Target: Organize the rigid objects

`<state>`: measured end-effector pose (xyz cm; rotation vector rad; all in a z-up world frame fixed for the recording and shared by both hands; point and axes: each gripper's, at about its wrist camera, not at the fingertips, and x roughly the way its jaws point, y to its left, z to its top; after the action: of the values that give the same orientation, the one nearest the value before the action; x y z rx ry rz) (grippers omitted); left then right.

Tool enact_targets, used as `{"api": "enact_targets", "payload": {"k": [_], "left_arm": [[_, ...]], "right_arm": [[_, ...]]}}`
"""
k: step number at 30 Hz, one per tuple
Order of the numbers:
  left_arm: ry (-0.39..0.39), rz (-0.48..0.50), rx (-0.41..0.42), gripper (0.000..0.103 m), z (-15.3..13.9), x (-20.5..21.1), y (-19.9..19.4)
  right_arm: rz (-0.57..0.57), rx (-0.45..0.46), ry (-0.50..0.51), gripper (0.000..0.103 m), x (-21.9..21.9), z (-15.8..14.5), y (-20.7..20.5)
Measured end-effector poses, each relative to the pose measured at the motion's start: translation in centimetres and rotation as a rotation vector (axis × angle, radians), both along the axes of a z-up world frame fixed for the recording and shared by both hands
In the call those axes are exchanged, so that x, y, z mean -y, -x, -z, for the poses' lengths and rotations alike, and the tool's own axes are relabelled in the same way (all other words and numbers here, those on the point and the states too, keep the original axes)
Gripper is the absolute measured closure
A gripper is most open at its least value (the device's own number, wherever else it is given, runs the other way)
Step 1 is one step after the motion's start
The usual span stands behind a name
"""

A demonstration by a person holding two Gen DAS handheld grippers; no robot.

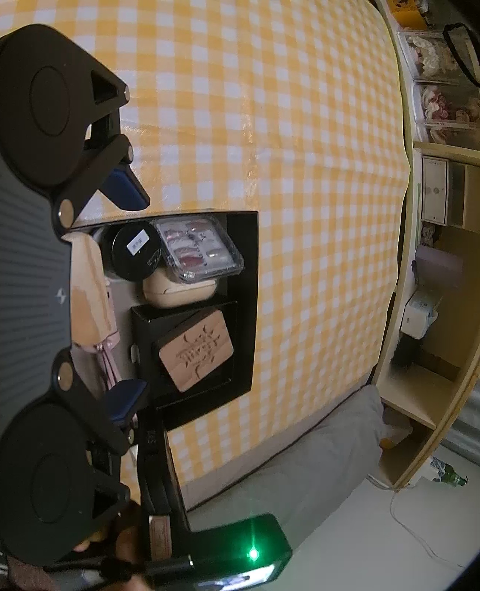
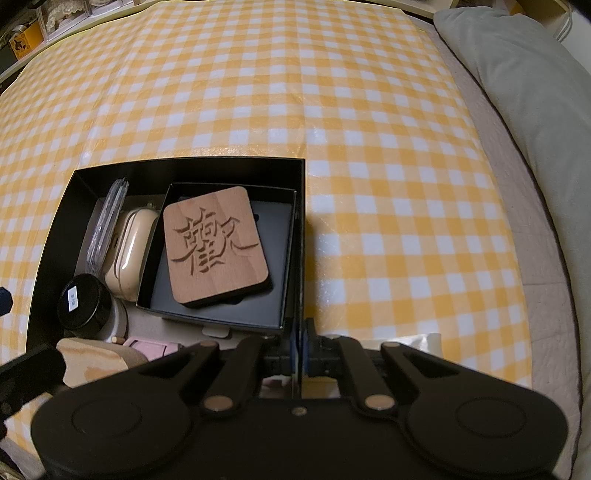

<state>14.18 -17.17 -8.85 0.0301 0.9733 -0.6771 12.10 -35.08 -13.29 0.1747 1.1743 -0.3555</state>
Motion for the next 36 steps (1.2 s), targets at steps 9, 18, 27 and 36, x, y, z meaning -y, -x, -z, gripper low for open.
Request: {"api": "enact_targets", "payload": {"k": [9,18,27,36], "left_arm": [[-0.055,0.041,0.110,0.000,-2.3,-1.0,2.5],[-0.003,0.028,0.113,0.000,-4.4,-3.6,5.4],[-0.014,-0.009,0.164,0.000,-5.2,-6.4,8.1],[-0.041,-0.093,0.251,0.000,-6.6,-8.5,8.6]], "right_arm": [[0.001,0.000,-0.001,0.099,0.0,0.0,0.0],[0.001,0.000,0.000,0.099,0.0,0.0,0.0],[0.006,0.006,-0.002,0.099,0.1,0.0,0.0],[0.116,0.107,-0.043,0.073,0.6,-4.9,2.6]]}}
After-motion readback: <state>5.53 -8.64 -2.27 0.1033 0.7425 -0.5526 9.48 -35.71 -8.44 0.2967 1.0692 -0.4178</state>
